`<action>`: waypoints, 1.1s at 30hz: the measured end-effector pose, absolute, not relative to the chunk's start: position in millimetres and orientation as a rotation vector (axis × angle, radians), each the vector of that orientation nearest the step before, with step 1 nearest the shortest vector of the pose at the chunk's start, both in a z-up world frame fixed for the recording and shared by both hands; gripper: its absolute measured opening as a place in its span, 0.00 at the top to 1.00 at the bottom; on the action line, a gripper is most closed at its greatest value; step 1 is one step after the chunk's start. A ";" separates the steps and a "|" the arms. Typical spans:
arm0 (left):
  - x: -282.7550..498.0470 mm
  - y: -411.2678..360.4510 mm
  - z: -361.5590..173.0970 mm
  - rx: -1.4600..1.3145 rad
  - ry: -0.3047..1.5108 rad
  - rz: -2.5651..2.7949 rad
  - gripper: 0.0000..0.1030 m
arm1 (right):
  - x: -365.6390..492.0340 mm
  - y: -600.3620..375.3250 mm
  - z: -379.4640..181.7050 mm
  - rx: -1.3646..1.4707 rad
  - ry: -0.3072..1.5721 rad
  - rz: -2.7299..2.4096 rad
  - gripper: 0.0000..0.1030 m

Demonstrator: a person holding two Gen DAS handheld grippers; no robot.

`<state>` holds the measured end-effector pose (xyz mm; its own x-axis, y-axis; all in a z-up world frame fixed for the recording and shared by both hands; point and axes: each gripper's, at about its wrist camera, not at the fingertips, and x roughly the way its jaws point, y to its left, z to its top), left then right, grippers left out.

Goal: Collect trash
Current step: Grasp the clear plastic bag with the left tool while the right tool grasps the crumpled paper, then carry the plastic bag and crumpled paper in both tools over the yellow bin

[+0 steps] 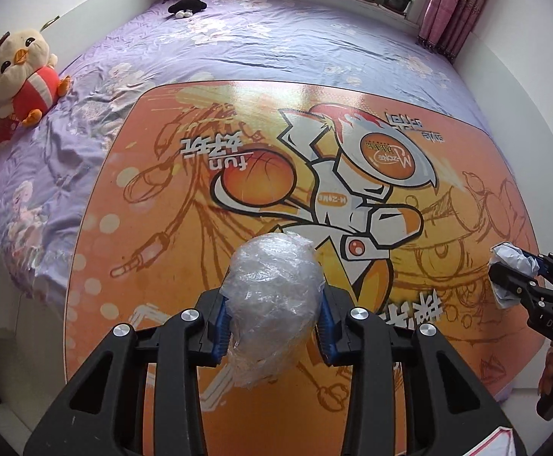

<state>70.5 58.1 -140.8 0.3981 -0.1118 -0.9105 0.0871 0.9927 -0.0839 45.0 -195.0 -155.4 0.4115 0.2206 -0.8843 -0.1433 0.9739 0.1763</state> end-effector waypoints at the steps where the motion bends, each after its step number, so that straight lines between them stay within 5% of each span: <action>1: 67.1 59.5 -141.7 -0.031 1.155 -0.120 0.64 | 41.8 -195.2 -156.2 0.083 1.127 0.226 0.52; 10: 60.5 64.1 -156.1 -0.019 1.168 -0.083 0.62 | 36.4 -198.1 -165.8 0.085 1.131 0.213 0.44; 14: 62.9 65.1 -156.9 -0.003 1.160 -0.066 0.37 | 36.1 -197.8 -167.3 0.066 1.118 0.202 0.29; 19: 68.1 66.7 -159.5 -0.003 1.159 -0.058 0.31 | 33.3 -194.3 -170.9 0.041 1.108 0.192 0.20; 29: 58.8 55.3 -162.5 0.018 1.148 -0.041 0.33 | 27.3 -183.8 -173.1 -0.037 1.081 0.148 0.20; 33: 53.0 51.0 -162.3 0.036 1.136 -0.030 0.38 | 24.4 -181.1 -171.1 -0.043 1.069 0.156 0.29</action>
